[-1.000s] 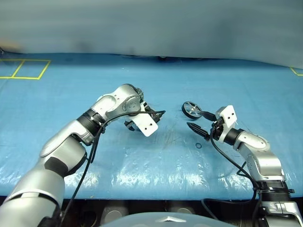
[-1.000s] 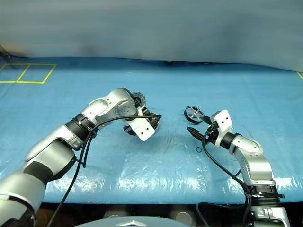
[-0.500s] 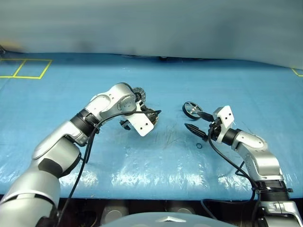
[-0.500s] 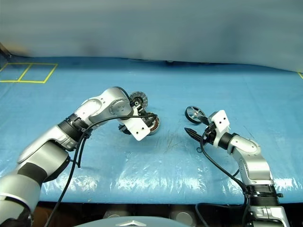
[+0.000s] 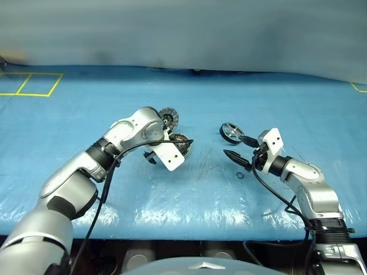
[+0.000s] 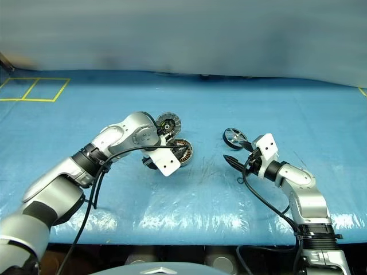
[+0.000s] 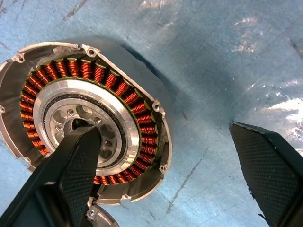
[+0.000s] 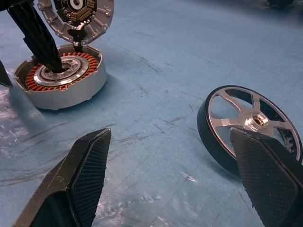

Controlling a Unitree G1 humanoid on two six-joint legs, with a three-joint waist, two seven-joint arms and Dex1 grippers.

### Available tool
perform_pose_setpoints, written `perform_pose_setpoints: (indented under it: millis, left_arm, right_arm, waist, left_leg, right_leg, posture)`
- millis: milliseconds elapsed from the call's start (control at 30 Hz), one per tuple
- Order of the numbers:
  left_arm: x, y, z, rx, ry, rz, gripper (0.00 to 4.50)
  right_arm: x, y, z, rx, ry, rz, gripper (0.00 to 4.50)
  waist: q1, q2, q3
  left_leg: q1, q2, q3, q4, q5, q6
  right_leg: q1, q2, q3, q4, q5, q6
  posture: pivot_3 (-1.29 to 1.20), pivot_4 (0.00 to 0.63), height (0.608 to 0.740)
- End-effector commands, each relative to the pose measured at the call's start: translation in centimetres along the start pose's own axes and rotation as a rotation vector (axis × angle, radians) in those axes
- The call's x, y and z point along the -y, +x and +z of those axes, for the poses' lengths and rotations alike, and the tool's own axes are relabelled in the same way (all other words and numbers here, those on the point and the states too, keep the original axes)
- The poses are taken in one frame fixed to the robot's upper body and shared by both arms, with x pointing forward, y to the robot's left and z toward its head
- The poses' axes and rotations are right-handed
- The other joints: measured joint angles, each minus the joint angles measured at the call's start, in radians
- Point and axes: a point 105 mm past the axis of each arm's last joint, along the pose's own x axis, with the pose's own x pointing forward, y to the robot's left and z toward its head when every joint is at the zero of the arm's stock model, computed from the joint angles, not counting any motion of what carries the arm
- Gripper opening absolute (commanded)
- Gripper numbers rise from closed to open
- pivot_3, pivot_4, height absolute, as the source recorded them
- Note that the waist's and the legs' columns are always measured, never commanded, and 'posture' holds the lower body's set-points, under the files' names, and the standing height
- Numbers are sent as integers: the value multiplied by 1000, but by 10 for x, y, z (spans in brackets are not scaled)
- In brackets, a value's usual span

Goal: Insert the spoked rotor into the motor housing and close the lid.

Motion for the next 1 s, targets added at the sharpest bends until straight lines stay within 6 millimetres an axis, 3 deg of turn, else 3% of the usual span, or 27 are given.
perform_pose_setpoints:
  millis: [33,167,400,467,567,1000]
  left_arm:
    - [3,8,-1,4,-14,-33,3580]
    - [-5,15,-7,-22,-54,36,2272]
    - [-4,15,-12,-12,-111,52,2272]
    - [-3,13,-6,34,-143,44,2272]
    - [-15,4,3,44,-176,162,2272]
    - [-8,-14,53,165,-92,66,2272]
  right_arm:
    - [0,1,14,45,-34,1,4219]
    - [0,1,15,51,-36,-2,4219]
    - [1,-1,14,60,-35,-21,4219]
    - [1,-1,14,67,-32,-27,4219]
    - [0,-2,11,78,-22,-37,4219]
    - [-14,-1,-11,114,52,-84,4219]
  waist:
    - [0,0,0]
    - [-1,0,0]
    - [0,1,-1]
    - [-3,1,-1]
    - [-7,1,-1]
    - [1,1,0]
  left_leg:
    - [0,0,0,1,0,0]
    - [1,0,0,2,0,0]
    - [3,0,0,3,2,3]
    - [3,-1,0,4,2,4]
    - [3,-1,0,4,3,4]
    - [-1,-1,-1,2,2,5]
  right_leg:
    - [1,0,0,0,0,0]
    - [2,0,0,0,0,1]
    - [4,0,1,1,0,1]
    - [4,0,1,2,0,1]
    - [4,0,1,2,1,1]
    - [1,0,1,1,0,1]
  posture:
    - [0,150,740]
    - [0,150,740]
    - [0,150,740]
    - [0,150,740]
    - [0,150,740]
    - [0,150,740]
